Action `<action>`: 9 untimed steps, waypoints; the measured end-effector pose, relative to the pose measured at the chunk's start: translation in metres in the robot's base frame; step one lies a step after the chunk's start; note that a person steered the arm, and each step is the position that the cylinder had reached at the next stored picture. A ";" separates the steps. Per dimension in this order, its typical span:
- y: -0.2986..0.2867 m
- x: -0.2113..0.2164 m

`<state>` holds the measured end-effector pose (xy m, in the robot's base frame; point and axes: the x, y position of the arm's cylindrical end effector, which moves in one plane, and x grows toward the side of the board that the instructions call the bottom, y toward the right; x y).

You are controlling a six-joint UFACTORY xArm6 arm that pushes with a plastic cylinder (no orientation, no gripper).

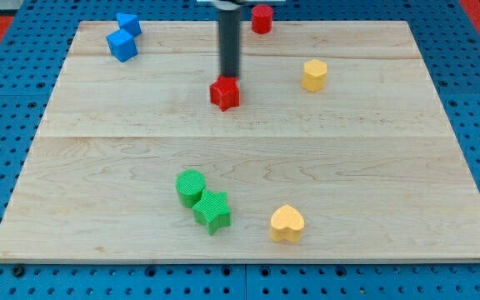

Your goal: Place the red star between yellow blocks

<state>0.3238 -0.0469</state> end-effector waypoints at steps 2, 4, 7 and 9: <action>-0.083 -0.005; -0.029 0.053; 0.023 0.025; 0.132 0.090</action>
<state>0.4135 0.0848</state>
